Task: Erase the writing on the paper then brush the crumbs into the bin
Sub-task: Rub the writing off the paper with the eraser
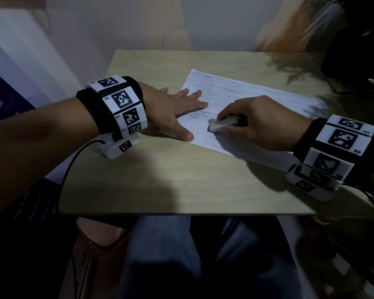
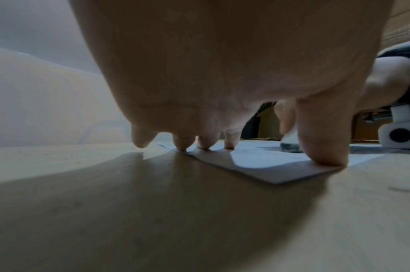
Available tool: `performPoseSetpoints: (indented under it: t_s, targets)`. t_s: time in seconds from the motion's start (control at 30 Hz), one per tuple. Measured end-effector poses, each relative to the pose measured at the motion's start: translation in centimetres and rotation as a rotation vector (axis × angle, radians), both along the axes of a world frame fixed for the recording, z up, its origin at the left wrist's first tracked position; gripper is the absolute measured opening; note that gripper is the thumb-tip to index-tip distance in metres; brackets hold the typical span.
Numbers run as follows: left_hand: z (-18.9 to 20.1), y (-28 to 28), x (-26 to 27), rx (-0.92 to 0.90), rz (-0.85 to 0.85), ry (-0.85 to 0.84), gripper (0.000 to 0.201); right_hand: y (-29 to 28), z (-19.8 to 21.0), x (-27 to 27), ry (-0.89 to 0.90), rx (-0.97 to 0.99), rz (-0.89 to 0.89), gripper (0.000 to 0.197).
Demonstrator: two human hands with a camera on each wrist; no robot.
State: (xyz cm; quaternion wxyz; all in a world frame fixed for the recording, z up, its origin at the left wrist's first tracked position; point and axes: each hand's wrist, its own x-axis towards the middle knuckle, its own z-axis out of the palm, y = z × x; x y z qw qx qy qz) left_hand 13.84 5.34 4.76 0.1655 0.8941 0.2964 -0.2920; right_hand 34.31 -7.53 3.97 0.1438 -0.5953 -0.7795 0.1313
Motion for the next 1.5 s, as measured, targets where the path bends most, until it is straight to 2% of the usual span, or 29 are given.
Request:
performPoseSetpoints:
  t_s: [0.13, 0.3, 0.4, 0.47, 0.57, 0.63, 0.7, 0.8, 0.9, 1.0, 1.1, 1.2, 1.27, 1.33, 1.4, 1.5]
  targets:
    - [-0.1, 0.1, -0.1, 0.008, -0.001, -0.006, 0.105, -0.6, -0.1, -0.5, 0.059, -0.081, 0.121, 0.051]
    - [0.1, -0.2, 0.1, -0.004, 0.0, 0.006, 0.113, 0.2, 0.1, 0.2, 0.005, -0.003, 0.043, 0.052]
    - [0.0, 0.0, 0.1, -0.007, -0.004, 0.006, 0.115, -0.4, -0.1, -0.4, 0.025, -0.087, 0.118, 0.047]
    - [0.0, 0.0, 0.0, -0.004, -0.004, 0.007, 0.113, -0.3, -0.1, -0.5, 0.026, -0.13, 0.101, 0.046]
    - [0.0, 0.0, 0.0, 0.0, -0.005, 0.006, 0.113, 0.5, -0.2, 0.4, -0.013, -0.02, 0.0, 0.057]
    - [0.0, 0.0, 0.0, -0.006, -0.006, 0.01, 0.114, 0.4, -0.4, 0.4, -0.031, 0.046, -0.003, 0.053]
    - [0.0, 0.0, 0.1, -0.008, -0.01, 0.012, 0.115, -0.2, -0.5, -0.2, -0.002, 0.01, 0.061, 0.04]
    - [0.1, 0.0, 0.1, 0.002, -0.013, 0.018, 0.113, -0.3, -0.2, -0.4, 0.018, -0.09, 0.062, 0.046]
    - [0.0, -0.1, 0.0, 0.002, -0.007, 0.007, 0.108, 0.6, -0.6, 0.5, -0.045, 0.031, -0.036, 0.037]
    - [0.0, 0.0, 0.0, 0.002, -0.014, 0.012, 0.112, 0.1, -0.7, -0.1, -0.026, 0.008, 0.024, 0.031]
    - [0.0, 0.1, 0.1, 0.005, -0.021, 0.019, 0.114, 0.0, -0.3, -0.5, 0.0, -0.085, 0.038, 0.042]
    - [0.0, 0.0, 0.1, 0.004, -0.016, 0.018, 0.115, 0.7, -0.4, 0.1, -0.049, 0.015, -0.044, 0.06]
    - [-0.1, 0.1, 0.1, 0.007, -0.02, 0.016, 0.115, 0.6, -0.7, -0.1, -0.045, 0.043, -0.013, 0.053]
    - [-0.1, 0.1, 0.1, 0.008, -0.019, 0.017, 0.115, 0.3, -0.7, -0.6, -0.013, -0.012, 0.049, 0.05]
    - [-0.1, 0.1, 0.0, 0.009, -0.015, 0.017, 0.115, 0.4, -0.7, -0.5, 0.0, -0.042, 0.025, 0.047]
    - [-0.1, 0.1, 0.0, 0.009, -0.013, 0.007, 0.115, 0.7, -0.5, 0.0, -0.07, 0.015, -0.036, 0.048]
